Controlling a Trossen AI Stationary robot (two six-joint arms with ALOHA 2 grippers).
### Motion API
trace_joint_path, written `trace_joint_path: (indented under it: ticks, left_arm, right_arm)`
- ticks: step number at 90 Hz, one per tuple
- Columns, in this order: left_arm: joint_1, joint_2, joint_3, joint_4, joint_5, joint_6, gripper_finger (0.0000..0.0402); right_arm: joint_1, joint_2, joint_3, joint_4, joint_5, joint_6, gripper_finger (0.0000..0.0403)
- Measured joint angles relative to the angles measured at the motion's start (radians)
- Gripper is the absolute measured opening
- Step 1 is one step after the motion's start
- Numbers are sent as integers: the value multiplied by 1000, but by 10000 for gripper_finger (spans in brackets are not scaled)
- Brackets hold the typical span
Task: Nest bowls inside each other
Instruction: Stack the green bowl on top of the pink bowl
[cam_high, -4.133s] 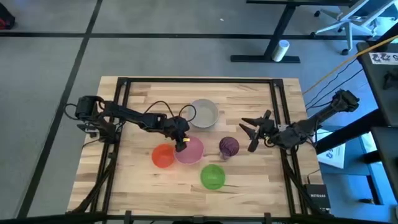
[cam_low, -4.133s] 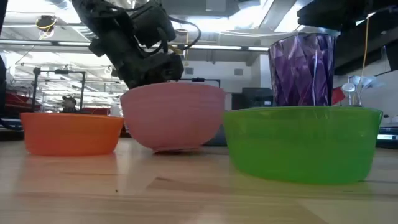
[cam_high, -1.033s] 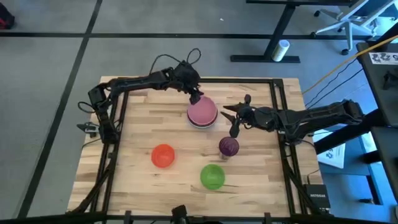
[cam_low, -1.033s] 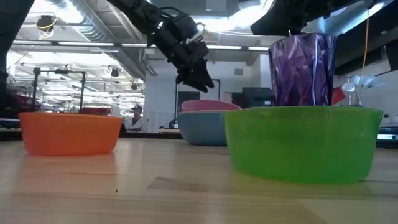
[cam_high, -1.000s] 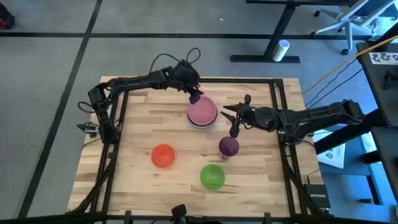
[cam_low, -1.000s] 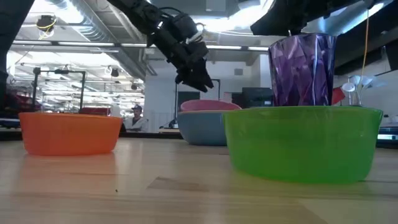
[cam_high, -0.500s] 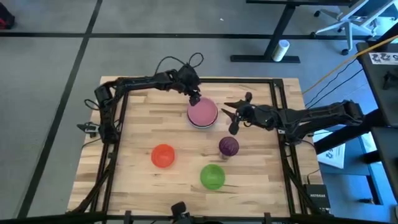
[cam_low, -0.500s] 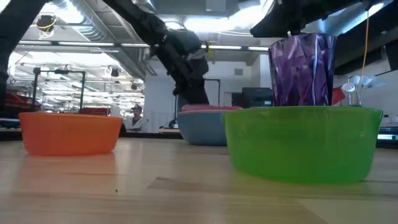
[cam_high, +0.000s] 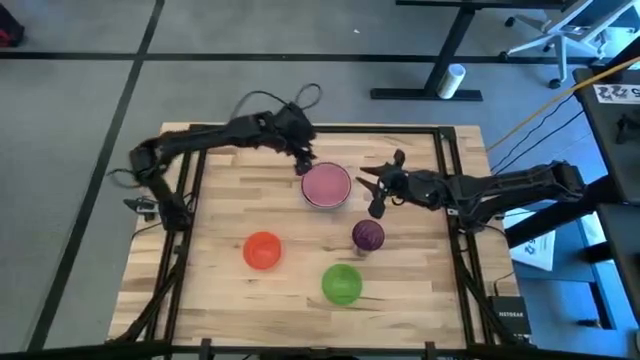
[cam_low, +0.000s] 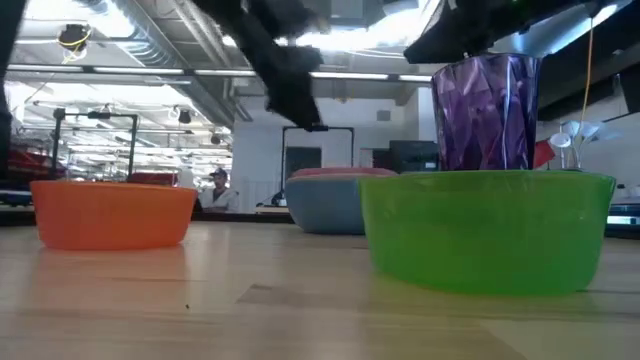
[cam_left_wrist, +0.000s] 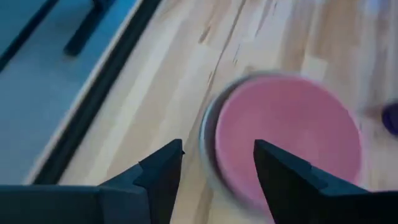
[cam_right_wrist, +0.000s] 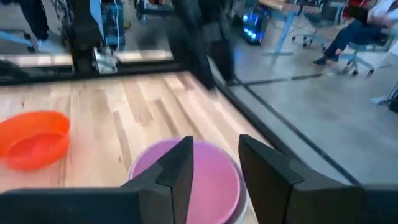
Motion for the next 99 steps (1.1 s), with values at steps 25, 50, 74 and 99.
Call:
trace_joint_path:
  ticks: [25,50,74,99]
  left_arm:
    - [-166,-254,-246,-119,-50,-304,182]
    - [-367,-290,-444,44,-182,-493,182]
    - [-486,-213,-442,449,-20,-516,182]
    - [-570,14,-443,620,97,-618,182]
  right_arm:
    - [0,0,0,26,-38,17,115]
    - [1,0,0,67,-176,63,115]
    - [1,-4,0,69,-209,92,115]
    - [52,-9,88,16,-385,5,114]
